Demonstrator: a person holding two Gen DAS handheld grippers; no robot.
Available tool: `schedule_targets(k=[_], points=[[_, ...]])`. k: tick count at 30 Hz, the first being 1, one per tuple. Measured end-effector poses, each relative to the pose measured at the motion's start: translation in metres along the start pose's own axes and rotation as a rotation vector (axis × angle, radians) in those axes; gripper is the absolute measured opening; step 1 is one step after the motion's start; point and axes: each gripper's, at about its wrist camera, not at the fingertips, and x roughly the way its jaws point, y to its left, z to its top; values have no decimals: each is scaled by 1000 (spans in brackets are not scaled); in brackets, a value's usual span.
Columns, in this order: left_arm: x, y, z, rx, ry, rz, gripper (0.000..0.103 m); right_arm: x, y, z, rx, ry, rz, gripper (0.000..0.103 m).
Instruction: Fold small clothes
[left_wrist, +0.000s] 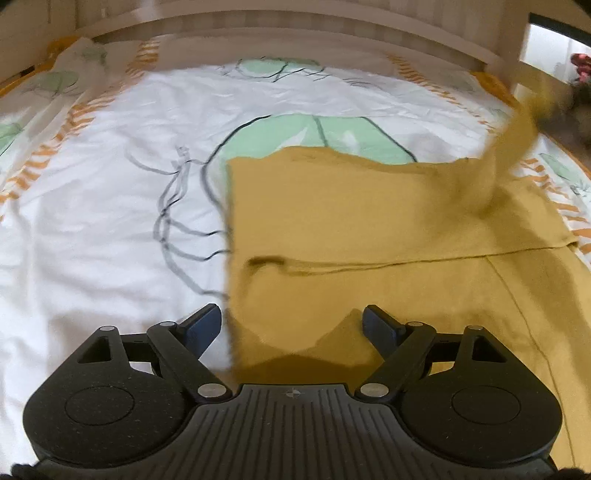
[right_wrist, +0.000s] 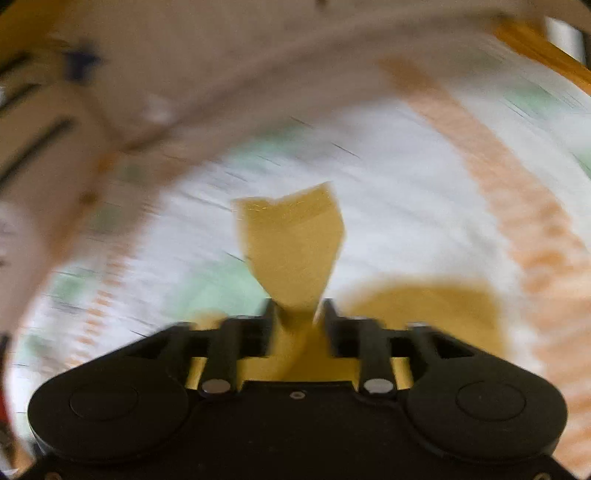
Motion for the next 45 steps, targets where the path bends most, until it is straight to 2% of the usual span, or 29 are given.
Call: schedule_targets(k=[3, 5, 9, 12, 15, 19, 20, 25, 27, 28, 29, 30, 33, 38, 42, 44, 45], points=[[-11, 16, 1, -44, 16, 15, 83, 4, -43, -29, 31, 53, -131, 56], [-21, 24, 6, -73, -8, 25, 83, -2, -54, -36, 23, 37, -157, 56], [-29, 26, 32, -119, -67, 4, 83, 3, -52, -31, -41, -22, -145, 57], [-14, 17, 50, -106, -82, 29, 83, 16, -55, -22, -31, -43, -118, 56], [8, 12, 53, -125, -57, 25, 83, 30, -54, -24, -43, -34, -132, 56], [44, 11, 48, -120, 33, 94, 84, 45, -57, -28, -69, 2, -161, 56], [48, 13, 44, -128, 49, 91, 89, 46, -58, -30, -68, 5, -166, 56], [49, 20, 42, -155, 48, 75, 90, 48, -59, -33, -95, 8, -174, 55], [50, 19, 41, -158, 49, 76, 90, 49, -58, -34, -121, 15, -186, 49], [49, 19, 40, -159, 48, 78, 90, 50, -57, -34, -138, 18, -194, 40], [49, 19, 40, -160, 47, 80, 91, 50, -56, -34, -155, 22, -201, 25], [51, 17, 43, -160, 47, 83, 91, 49, -54, -34, -166, 19, -197, 17], [53, 17, 44, -162, 51, 82, 91, 39, -49, -34, -183, -3, -162, 13], [53, 21, 46, -167, 56, 67, 91, -3, -47, -36, -135, -93, -128, 13], [53, 20, 46, -169, 57, 75, 91, 6, -64, -46, -114, -21, -180, 15], [52, 19, 46, -164, 56, 77, 90, 16, -69, -53, -113, 28, -199, 30], [51, 19, 46, -162, 56, 74, 90, 16, -72, -57, -105, 9, -199, 37]])
